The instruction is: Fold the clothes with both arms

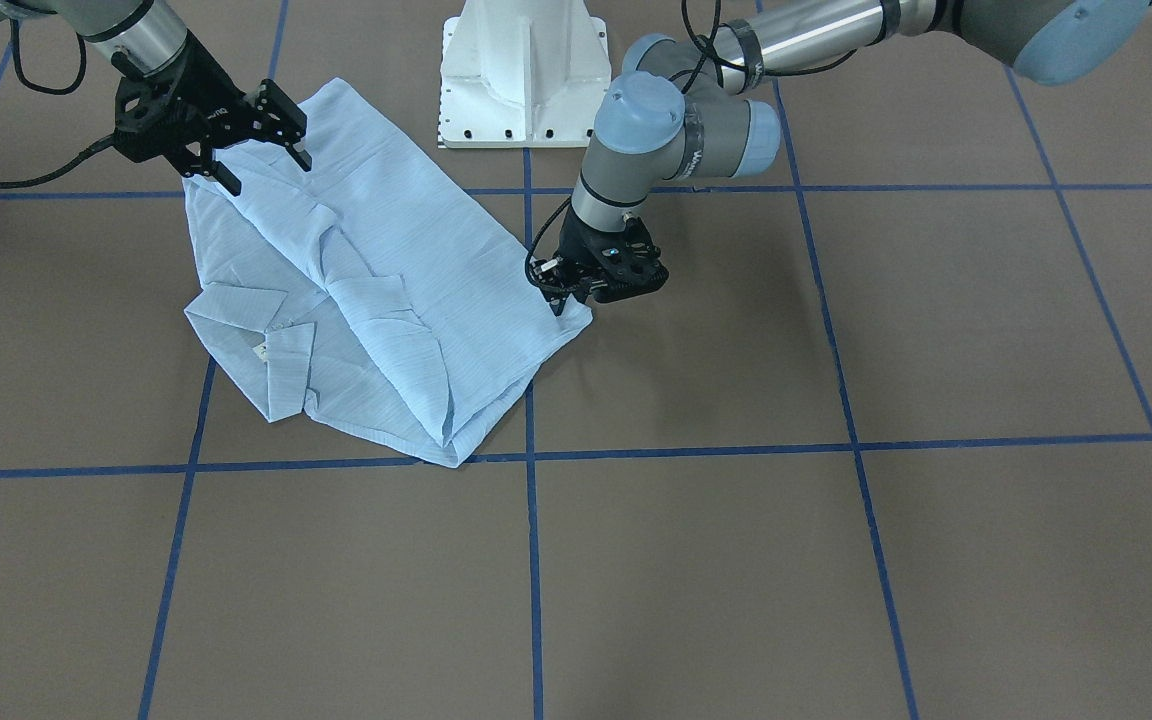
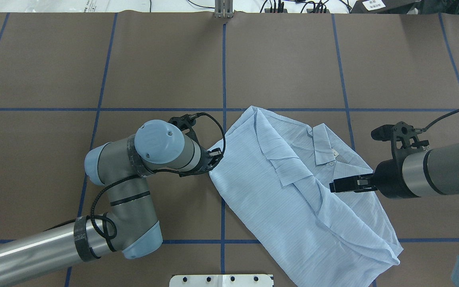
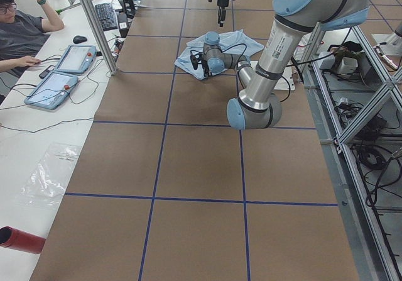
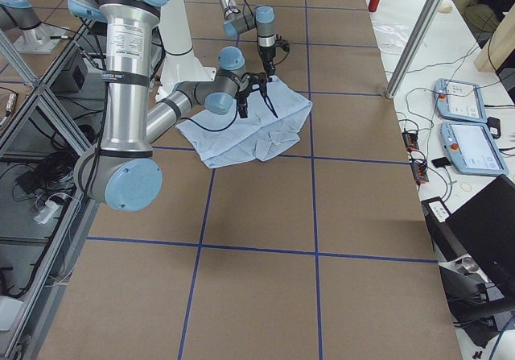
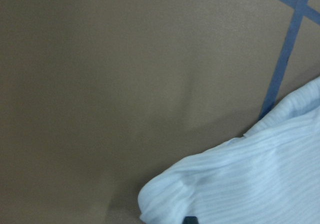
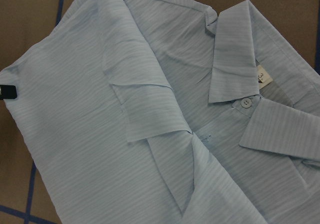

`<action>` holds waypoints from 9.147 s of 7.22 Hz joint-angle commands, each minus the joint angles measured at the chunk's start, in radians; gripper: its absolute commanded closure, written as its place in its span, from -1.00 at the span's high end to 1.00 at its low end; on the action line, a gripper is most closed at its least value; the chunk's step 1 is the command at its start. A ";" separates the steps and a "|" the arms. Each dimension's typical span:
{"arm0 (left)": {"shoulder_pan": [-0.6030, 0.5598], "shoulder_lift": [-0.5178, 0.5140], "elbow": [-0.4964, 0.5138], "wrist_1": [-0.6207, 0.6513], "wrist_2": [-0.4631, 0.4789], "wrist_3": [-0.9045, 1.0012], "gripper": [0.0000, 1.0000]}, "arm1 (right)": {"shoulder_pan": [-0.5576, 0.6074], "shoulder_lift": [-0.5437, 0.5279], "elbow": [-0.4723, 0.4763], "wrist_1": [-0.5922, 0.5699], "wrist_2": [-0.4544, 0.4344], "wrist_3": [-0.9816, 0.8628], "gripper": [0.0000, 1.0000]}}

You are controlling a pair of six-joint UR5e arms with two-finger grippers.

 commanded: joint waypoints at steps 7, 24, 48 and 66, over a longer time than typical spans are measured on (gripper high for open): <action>-0.270 -0.324 0.501 -0.084 0.073 0.172 -1.00 | 0.029 0.049 -0.067 0.006 -0.017 -0.006 1.00; -0.359 0.141 -0.162 0.002 -0.113 0.342 1.00 | -0.312 0.595 -0.362 -0.528 -0.463 -0.015 1.00; -0.284 0.121 -0.113 -0.047 -0.110 0.282 1.00 | -0.082 0.722 -0.578 -0.566 -0.433 -0.308 1.00; 0.238 0.203 -0.286 0.077 0.176 -0.175 0.95 | -0.040 0.297 -0.138 -0.424 -0.134 -0.077 1.00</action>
